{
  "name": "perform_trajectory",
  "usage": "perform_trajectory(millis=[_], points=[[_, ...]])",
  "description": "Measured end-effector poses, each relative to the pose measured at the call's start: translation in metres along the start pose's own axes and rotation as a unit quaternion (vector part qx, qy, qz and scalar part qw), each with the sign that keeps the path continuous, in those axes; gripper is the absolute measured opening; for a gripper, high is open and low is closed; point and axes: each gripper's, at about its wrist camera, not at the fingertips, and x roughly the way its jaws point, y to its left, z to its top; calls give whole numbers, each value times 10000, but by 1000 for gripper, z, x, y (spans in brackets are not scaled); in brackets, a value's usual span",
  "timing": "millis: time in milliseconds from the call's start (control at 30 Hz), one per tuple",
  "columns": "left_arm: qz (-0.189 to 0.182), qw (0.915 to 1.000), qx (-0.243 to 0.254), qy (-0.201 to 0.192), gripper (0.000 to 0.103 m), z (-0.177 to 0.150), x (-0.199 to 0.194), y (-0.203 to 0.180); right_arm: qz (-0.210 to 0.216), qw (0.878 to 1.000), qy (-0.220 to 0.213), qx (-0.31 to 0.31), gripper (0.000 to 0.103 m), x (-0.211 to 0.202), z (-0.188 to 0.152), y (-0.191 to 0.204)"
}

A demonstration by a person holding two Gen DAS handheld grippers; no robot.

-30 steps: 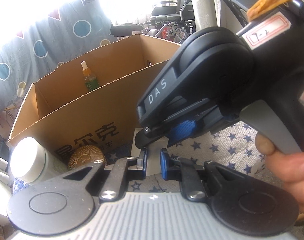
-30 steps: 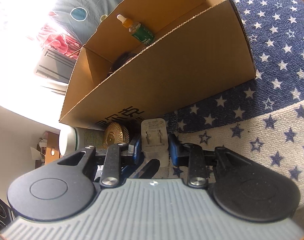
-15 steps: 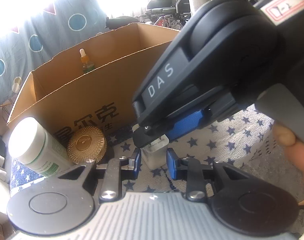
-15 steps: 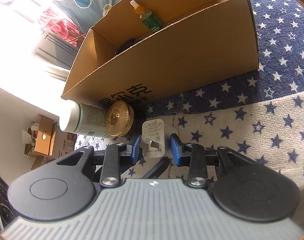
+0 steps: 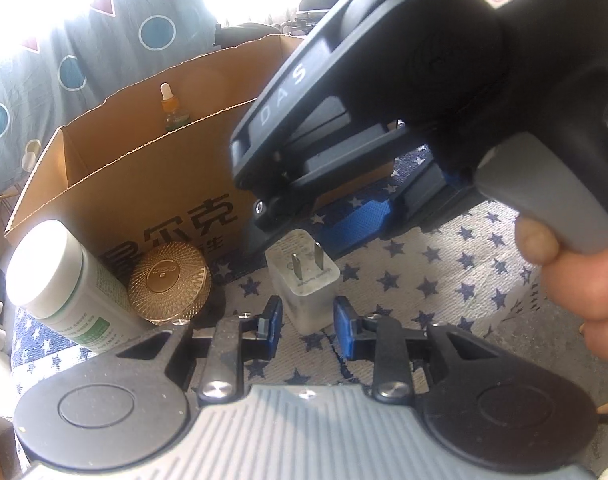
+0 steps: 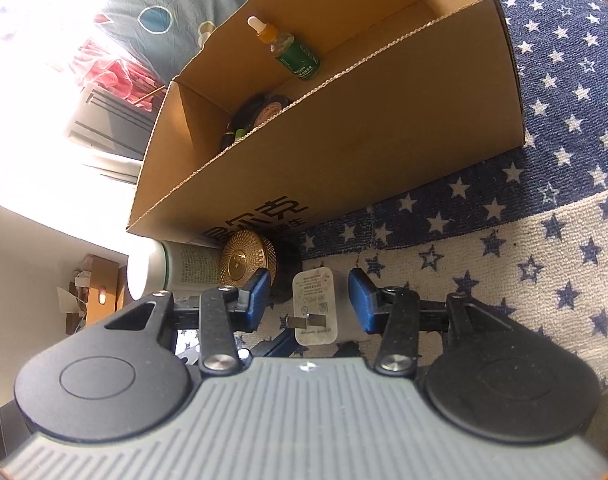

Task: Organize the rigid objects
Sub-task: 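Close the right tool around the white plug adapter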

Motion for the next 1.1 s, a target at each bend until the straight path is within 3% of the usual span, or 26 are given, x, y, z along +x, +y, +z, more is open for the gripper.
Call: perform_trajectory(millis=[300,933,1100], points=[[-20,9999,-119,48,31,5,7,-1,-258,9996,72,-94,43,9,-3,-1],[37,9998,-195,-12,27,-3,0,-7,-277,9994,-120,-195,35,-2,-10,-1],[49,9998,-175,-95,24,9,4,-1,-290,9992,-167,-224,34,-8,-11,0]])
